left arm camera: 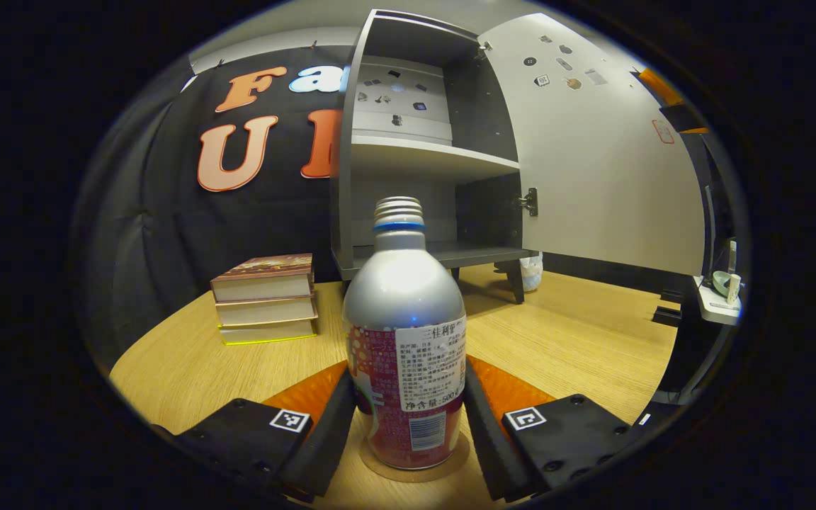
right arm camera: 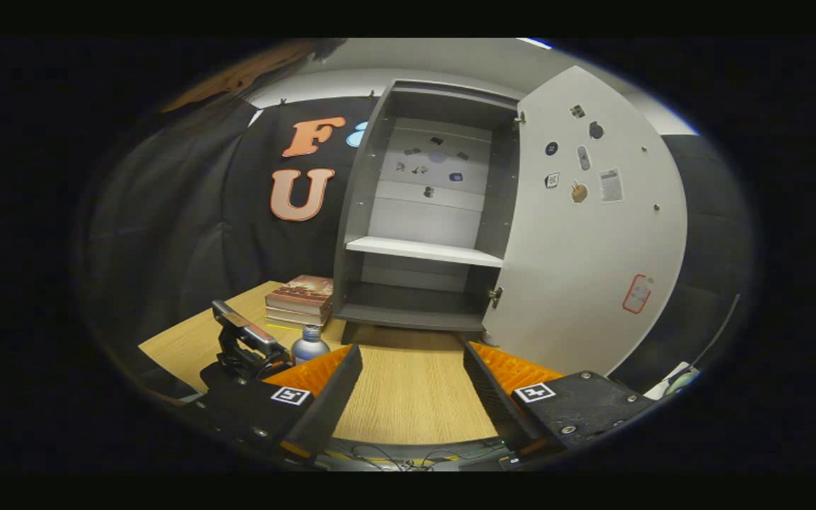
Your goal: Open the cabinet door with the right hand, grasp the bottle in the cabinet with the left hand and place it on the coaster, then close the cabinet door with the right hand.
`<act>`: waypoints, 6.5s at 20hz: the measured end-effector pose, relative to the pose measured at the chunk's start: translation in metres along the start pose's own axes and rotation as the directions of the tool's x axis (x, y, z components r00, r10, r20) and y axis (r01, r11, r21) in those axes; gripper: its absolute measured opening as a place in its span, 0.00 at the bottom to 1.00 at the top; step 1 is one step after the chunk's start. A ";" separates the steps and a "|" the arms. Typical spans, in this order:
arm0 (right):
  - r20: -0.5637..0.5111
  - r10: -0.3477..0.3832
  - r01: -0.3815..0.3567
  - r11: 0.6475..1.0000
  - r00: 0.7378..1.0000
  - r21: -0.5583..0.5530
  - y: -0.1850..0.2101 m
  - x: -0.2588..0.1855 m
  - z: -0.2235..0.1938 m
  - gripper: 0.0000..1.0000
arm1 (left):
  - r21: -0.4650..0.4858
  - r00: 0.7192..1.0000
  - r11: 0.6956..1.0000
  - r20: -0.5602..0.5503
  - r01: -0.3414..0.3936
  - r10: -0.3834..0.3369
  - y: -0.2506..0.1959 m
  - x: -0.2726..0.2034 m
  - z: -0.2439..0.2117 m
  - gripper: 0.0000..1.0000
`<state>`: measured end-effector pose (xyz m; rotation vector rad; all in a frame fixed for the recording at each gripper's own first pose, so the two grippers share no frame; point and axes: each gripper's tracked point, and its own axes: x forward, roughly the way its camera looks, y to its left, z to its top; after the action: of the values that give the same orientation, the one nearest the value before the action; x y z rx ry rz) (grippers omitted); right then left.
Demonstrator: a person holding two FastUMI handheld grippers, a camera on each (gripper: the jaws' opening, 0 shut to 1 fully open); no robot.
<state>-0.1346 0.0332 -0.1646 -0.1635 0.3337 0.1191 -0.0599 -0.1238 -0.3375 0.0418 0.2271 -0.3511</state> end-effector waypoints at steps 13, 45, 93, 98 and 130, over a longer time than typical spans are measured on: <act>0.011 0.021 -0.022 0.999 1.000 0.031 0.007 -0.004 0.006 0.89 | -0.004 0.997 1.000 -0.075 0.006 -0.007 0.001 -0.002 -0.016 0.88; 0.201 -0.138 0.137 0.990 0.970 0.019 -0.136 -0.040 0.131 0.89 | -0.099 0.985 0.989 0.120 -0.112 0.123 0.020 -0.046 0.252 0.93; 0.237 0.164 -0.198 0.972 0.957 0.124 -0.059 0.051 0.186 0.51 | -0.126 0.944 0.950 0.131 -0.286 0.302 0.139 -0.079 0.291 0.93; 0.235 0.137 -0.162 0.983 0.962 0.087 -0.012 0.100 0.206 0.53 | -0.116 0.962 0.968 0.137 -0.222 0.237 0.171 -0.057 0.291 0.93; 0.247 0.291 -0.334 0.931 0.924 0.151 0.052 0.218 0.243 0.54 | -0.159 0.933 0.939 0.148 -0.305 0.329 0.187 -0.019 0.306 0.93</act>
<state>0.1389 0.1473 -0.0182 0.0960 0.1451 0.4193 0.0529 0.0340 -0.0347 -0.0839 0.0683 -0.0143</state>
